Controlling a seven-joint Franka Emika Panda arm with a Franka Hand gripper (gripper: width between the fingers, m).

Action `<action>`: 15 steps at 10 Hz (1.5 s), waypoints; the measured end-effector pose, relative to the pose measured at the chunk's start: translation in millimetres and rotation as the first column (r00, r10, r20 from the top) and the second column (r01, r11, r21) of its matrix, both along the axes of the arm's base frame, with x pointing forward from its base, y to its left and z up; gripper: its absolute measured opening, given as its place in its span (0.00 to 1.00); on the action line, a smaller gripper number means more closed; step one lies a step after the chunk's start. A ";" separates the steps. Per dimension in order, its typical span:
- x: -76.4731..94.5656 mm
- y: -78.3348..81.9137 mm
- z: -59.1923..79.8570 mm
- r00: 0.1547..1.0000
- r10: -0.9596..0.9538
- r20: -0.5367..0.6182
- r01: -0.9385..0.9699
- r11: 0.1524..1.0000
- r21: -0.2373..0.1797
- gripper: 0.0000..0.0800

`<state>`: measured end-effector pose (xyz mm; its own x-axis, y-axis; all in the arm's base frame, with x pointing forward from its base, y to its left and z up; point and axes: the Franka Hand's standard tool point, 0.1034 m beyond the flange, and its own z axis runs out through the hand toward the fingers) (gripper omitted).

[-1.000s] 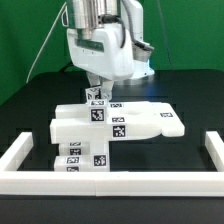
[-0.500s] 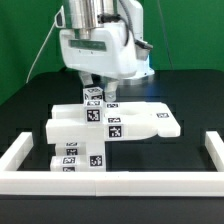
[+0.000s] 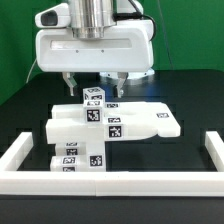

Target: Assemble chair

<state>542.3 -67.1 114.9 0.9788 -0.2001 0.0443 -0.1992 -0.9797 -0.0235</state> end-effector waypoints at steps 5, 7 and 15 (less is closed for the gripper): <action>5.5 2.5 0.0 0.952 0.306 -0.023 -0.307 0.951 -0.032 0.63; 5.6 2.4 0.0 0.971 0.239 -0.021 -0.239 0.970 -0.029 0.44; 6.5 0.4 0.0 0.947 -0.319 -0.014 0.319 0.948 -0.014 0.36</action>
Offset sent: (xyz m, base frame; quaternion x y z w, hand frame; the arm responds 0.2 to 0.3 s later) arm 0.0000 0.0000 0.0000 0.0000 0.0000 0.0000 1.0000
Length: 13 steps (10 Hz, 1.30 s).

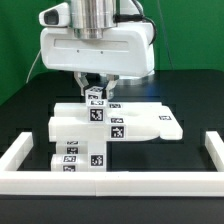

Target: Assemble chair

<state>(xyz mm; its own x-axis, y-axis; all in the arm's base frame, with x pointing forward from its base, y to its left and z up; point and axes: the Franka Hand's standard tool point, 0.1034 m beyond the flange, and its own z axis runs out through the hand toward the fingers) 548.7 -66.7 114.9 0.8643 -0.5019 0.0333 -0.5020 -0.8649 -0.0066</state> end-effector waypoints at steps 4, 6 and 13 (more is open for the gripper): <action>1.2 -5.4 -0.1 0.893 -0.449 0.008 0.449 0.893 0.023 0.36; 2.8 -4.0 -0.3 0.805 -0.593 0.010 0.592 0.804 0.057 0.36; 8.5 -9.3 0.1 0.406 -0.913 -0.040 0.912 0.401 0.087 0.36</action>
Offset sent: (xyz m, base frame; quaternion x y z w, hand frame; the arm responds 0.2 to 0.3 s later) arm -0.0009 -0.0131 -0.0065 -0.0211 -0.0109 0.3252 0.9453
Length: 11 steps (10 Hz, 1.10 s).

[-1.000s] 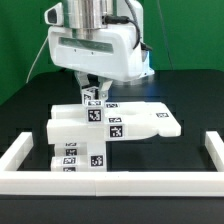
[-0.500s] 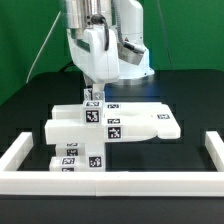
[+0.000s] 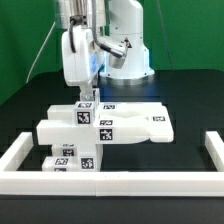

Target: Assemble chair

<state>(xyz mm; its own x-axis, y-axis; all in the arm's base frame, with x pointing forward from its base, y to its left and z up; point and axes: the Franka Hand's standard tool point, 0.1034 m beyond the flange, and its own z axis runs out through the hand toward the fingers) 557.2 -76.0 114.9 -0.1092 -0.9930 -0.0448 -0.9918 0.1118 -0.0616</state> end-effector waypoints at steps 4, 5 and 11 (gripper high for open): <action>3.0 1.3 -0.3 0.976 -0.218 0.009 0.217 0.976 0.026 0.36; 3.1 1.8 -0.3 0.976 -0.217 0.008 0.217 0.976 0.026 0.36; 5.7 6.2 5.9 0.980 -0.198 0.018 0.198 0.980 0.033 0.80</action>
Offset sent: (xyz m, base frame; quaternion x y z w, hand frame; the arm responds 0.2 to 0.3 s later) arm 0.0010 -0.0039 -0.0031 0.0180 0.0006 0.1297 0.9914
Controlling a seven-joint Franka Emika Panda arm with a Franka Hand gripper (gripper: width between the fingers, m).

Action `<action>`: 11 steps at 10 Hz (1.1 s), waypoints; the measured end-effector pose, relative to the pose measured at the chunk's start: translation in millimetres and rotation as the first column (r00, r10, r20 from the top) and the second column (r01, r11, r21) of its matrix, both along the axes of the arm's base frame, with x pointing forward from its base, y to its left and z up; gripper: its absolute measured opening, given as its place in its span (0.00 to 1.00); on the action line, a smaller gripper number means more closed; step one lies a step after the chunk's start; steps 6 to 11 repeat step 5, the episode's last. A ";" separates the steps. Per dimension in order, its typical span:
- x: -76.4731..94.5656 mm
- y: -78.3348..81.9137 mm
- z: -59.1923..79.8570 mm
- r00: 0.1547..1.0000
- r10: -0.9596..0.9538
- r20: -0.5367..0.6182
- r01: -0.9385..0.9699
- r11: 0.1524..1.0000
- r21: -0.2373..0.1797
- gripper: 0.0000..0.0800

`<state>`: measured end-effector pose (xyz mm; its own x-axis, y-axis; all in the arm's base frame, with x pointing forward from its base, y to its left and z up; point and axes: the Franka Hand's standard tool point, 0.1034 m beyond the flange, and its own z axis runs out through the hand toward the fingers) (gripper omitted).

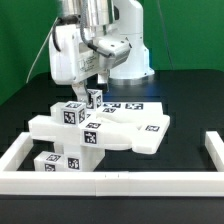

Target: Assemble chair

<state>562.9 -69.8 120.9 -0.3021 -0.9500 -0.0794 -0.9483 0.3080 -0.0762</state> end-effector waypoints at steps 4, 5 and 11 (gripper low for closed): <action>6.0 -0.9 50.3 0.997 0.034 0.067 -0.038 0.998 0.058 0.81; 5.3 -0.3 44.7 0.998 0.038 0.056 -0.041 0.998 0.054 0.81; 5.3 -0.3 44.7 0.998 0.038 0.056 -0.041 0.998 0.054 0.81</action>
Offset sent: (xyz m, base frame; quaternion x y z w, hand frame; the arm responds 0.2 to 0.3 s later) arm 0.0000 0.0000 0.0000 0.0000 0.0000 0.0000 1.0000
